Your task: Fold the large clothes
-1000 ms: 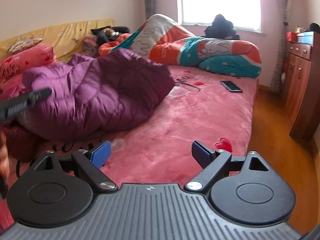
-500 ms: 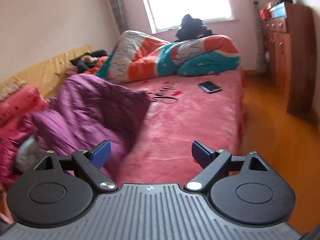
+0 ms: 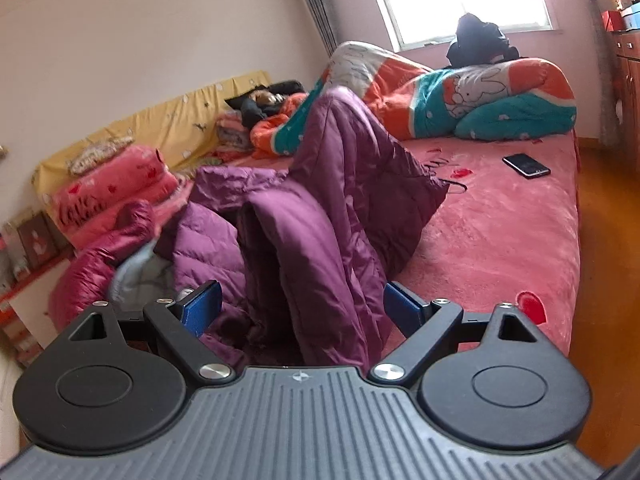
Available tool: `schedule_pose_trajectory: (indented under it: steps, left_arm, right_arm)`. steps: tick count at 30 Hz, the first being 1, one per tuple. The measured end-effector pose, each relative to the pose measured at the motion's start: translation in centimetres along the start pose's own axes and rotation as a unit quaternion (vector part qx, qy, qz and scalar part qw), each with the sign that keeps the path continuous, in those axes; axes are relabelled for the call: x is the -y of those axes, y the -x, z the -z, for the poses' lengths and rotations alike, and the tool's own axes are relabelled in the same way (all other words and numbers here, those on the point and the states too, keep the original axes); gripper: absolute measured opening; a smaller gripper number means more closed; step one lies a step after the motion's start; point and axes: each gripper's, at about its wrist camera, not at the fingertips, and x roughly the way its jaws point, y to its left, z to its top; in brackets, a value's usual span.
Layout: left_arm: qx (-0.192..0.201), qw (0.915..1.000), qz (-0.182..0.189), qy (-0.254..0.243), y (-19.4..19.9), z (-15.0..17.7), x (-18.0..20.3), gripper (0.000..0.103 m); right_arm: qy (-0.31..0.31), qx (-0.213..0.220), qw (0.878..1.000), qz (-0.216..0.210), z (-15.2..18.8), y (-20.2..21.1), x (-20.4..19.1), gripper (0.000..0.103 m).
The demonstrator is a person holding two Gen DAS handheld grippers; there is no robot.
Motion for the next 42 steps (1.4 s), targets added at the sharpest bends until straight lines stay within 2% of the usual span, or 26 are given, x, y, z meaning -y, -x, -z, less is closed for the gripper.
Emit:
schedule_pose_trajectory:
  steps: [2,4,7,9,12,14,16,18,20,23,27,29,33,35,39,40,42]
  left_arm:
    - [0.007,0.9999,0.009,0.001,0.7,0.2,0.0,0.068]
    - [0.013,0.9998,0.018,0.003,1.4,0.5,0.0,0.073]
    - [0.023,0.9993,0.027,0.013,2.0,0.5,-0.3,0.076]
    - [0.027,0.9989,0.028,0.027,2.4,0.6,-0.8,0.076]
    - [0.033,0.9977,0.027,0.053,2.3,0.4,-1.4,0.077]
    - [0.035,0.9965,0.023,0.072,2.6,0.5,-2.0,0.078]
    - [0.037,0.995,0.019,0.091,2.6,0.6,-2.5,0.078]
    - [0.041,0.9928,0.012,0.112,2.6,0.7,-3.1,0.078]
    - [0.043,0.9897,0.005,0.136,2.7,1.1,-4.0,0.078]
    - [0.054,0.9819,-0.013,0.181,3.1,1.3,-5.8,0.078]
    - [0.073,0.9636,-0.061,0.25,4.0,1.2,-8.2,0.078]
    - [0.084,0.9506,-0.09,0.285,5.1,1.6,-9.4,0.079]
    - [0.099,0.9163,-0.166,0.351,6.9,2.9,-11.6,0.084]
    - [0.107,0.8959,-0.206,0.379,7.8,3.8,-12.8,0.088]
    - [0.103,0.8573,-0.282,0.418,9.1,6.0,-14.9,0.092]
    - [0.1,0.8506,-0.293,0.425,9.5,6.6,-15.5,0.093]
    - [0.094,0.8428,-0.306,0.432,9.5,7.6,-16.6,0.094]
  right_arm:
    - [-0.011,-0.004,1.0,0.026,-0.2,-1.6,0.7,0.103]
    - [-0.027,-0.006,0.998,0.064,0.0,-2.7,1.5,0.103]
    - [-0.057,-0.012,0.992,0.111,0.5,-4.0,3.4,0.103]
    - [-0.061,-0.016,0.985,0.162,0.7,-4.6,4.3,0.103]
    - [-0.058,-0.032,0.968,0.242,1.5,-5.4,6.3,0.103]
    - [-0.076,-0.054,0.957,0.276,2.2,-5.9,8.1,0.103]
    - [-0.112,-0.072,0.949,0.287,3.0,-6.1,9.9,0.103]
    - [-0.153,-0.08,0.945,0.279,3.5,-6.0,11.3,0.103]
    - [-0.186,-0.082,0.943,0.265,3.6,-5.4,12.4,0.103]
    - [-0.199,-0.084,0.942,0.255,3.5,-5.5,12.6,0.103]
    - [-0.202,-0.084,0.943,0.249,3.6,-4.4,12.8,0.103]
    - [-0.201,-0.081,0.943,0.252,3.5,-3.6,12.7,0.103]
    - [-0.16,-0.052,0.948,0.27,3.6,-1.8,12.7,0.103]
    - [-0.132,-0.028,0.955,0.265,3.5,-0.2,11.4,0.103]
    - [-0.081,0.001,0.979,0.185,3.0,-0.1,7.9,0.103]
    - [-0.068,0.002,0.986,0.154,2.9,-0.4,6.6,0.103]
    - [-0.042,-0.005,0.995,0.094,2.9,-1.6,3.7,0.103]
